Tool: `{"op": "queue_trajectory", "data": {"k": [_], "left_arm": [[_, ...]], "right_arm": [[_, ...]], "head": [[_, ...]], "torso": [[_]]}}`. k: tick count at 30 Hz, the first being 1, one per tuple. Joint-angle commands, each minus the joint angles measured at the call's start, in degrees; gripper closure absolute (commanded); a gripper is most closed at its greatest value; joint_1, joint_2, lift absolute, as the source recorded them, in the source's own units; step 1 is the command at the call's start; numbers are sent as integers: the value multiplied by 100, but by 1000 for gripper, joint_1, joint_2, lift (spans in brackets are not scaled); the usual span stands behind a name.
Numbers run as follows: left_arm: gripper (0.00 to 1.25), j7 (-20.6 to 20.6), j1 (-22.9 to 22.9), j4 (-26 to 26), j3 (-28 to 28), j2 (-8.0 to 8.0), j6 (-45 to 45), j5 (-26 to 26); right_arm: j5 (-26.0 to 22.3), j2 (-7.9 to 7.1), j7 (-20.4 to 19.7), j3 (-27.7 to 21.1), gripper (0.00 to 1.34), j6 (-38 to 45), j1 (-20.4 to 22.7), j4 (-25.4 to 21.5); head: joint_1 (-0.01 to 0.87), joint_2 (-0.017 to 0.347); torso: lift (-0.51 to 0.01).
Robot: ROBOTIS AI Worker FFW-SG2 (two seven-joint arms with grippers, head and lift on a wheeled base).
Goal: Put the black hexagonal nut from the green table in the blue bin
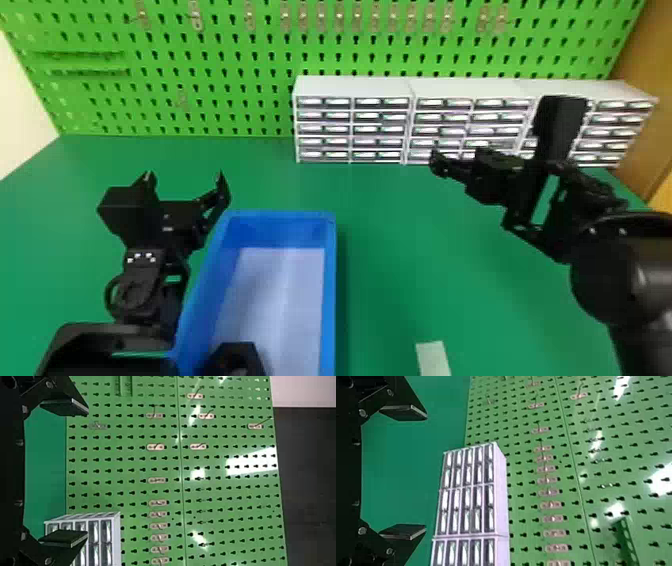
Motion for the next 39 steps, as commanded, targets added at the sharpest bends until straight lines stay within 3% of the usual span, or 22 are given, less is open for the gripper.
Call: {"op": "queue_trajectory", "data": {"k": [1,14,24,39], "left_arm": [[183,0,8,0,-4,0,0,-9],[183,0,52,53,-66,0,9,9],[183,9,70,62,-75,-9,9,44],[183,18,78,62,-66,-35,9,35]], "right_arm": [[11,71,-238,-91,288,-370,237,-94],[495,352,-906,-355,285,-959,773,-463],[451,361,-1486,-329,288,-1503,1177,-542],[785,326,-1864,41,288,-1969,1669,-542]], "head": [[657,57],[657,57],[657,57],[657,57]], "torso": [[-95],[-95],[-95],[-95]]}}
